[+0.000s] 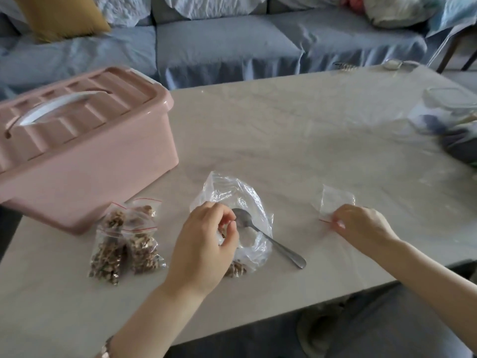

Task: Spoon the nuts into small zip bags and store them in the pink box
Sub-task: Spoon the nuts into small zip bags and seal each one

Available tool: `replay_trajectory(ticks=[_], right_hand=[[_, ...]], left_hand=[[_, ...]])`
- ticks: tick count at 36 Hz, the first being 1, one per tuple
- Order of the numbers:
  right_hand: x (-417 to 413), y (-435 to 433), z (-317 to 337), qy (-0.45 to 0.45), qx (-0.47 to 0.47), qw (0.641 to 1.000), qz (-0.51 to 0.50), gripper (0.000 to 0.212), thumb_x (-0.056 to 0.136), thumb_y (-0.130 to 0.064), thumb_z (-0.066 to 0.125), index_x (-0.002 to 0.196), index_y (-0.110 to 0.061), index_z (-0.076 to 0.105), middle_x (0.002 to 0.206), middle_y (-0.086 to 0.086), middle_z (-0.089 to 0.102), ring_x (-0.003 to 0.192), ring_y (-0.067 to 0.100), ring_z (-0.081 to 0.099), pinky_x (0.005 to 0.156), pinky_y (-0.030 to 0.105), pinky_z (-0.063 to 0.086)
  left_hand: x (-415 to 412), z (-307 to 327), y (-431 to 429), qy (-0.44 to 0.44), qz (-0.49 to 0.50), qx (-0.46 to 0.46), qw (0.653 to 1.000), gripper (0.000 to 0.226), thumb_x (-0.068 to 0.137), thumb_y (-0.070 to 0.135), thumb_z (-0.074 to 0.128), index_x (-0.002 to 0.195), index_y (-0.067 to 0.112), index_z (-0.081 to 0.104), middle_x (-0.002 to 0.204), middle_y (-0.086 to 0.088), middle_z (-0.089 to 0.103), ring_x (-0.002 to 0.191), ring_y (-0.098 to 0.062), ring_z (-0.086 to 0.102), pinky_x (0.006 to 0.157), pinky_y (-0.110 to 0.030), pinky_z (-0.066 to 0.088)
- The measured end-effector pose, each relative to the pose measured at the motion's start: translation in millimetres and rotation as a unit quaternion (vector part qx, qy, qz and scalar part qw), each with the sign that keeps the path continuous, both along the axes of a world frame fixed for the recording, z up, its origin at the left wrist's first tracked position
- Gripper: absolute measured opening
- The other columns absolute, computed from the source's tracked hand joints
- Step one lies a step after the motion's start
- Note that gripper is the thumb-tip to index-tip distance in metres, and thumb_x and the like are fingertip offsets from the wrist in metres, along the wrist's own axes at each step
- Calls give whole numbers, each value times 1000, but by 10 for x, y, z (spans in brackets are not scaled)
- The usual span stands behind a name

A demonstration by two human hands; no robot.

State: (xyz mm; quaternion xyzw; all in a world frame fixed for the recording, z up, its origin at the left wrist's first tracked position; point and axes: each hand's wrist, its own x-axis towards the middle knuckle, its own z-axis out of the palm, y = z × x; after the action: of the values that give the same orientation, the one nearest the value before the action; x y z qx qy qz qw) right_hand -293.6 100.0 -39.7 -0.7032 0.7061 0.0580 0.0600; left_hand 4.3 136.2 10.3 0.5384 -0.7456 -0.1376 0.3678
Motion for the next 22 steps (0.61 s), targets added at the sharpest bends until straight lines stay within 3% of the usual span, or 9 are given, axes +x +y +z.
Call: replay_trajectory(ticks=[4, 7, 12, 16, 19, 22], right_hand=[[1, -16, -54, 53, -6, 999, 6, 22, 93, -32, 46, 95, -21, 65, 101, -7, 64, 89, 20, 60, 69, 23, 43], [35, -26, -88, 24, -7, 999, -35, 11, 88, -23, 52, 81, -17, 58, 86, 1, 62, 75, 22, 54, 53, 20, 31], [48, -69, -50, 54, -6, 998, -34, 21, 89, -33, 55, 91, -14, 64, 91, -4, 60, 82, 21, 58, 59, 24, 32], [38, -62, -15, -2, -7, 999, -51, 27, 87, -37, 58, 93, -12, 63, 101, 0, 61, 89, 24, 58, 64, 26, 36], [20, -30, -22, -19, -23, 999, -16, 19, 91, -30, 53, 101, -17, 62, 107, -4, 60, 97, 20, 56, 66, 25, 36], [-25, -16, -19, -45, -35, 998, -2, 25, 91, -39, 54, 109, -22, 61, 108, -7, 60, 100, 16, 56, 70, 25, 40]], left_hand=[[-19, 8, 30, -9, -17, 9, 1000, 18, 82, 26, 45, 76, 14, 57, 75, 12, 51, 73, -5, 47, 72, -10, 37], [-2, -4, 48, -12, -18, 26, 999, 19, 81, 28, 44, 78, 15, 57, 74, 12, 53, 73, -3, 46, 72, -3, 33], [28, -27, 47, -13, -13, 75, 997, 9, 81, 25, 51, 82, 19, 58, 74, 13, 58, 73, -4, 52, 68, -3, 34], [15, -18, 46, -16, -16, 100, 995, 8, 84, 11, 60, 85, 19, 60, 77, 12, 60, 77, -3, 54, 67, -4, 35], [-29, -9, 43, -27, -31, 123, 992, 8, 86, 15, 59, 90, 22, 61, 78, 13, 59, 77, 3, 52, 63, -5, 35], [-80, -31, 40, -50, -46, 141, 988, 13, 87, 21, 56, 98, 26, 62, 83, 14, 59, 77, 3, 53, 66, -11, 41]])
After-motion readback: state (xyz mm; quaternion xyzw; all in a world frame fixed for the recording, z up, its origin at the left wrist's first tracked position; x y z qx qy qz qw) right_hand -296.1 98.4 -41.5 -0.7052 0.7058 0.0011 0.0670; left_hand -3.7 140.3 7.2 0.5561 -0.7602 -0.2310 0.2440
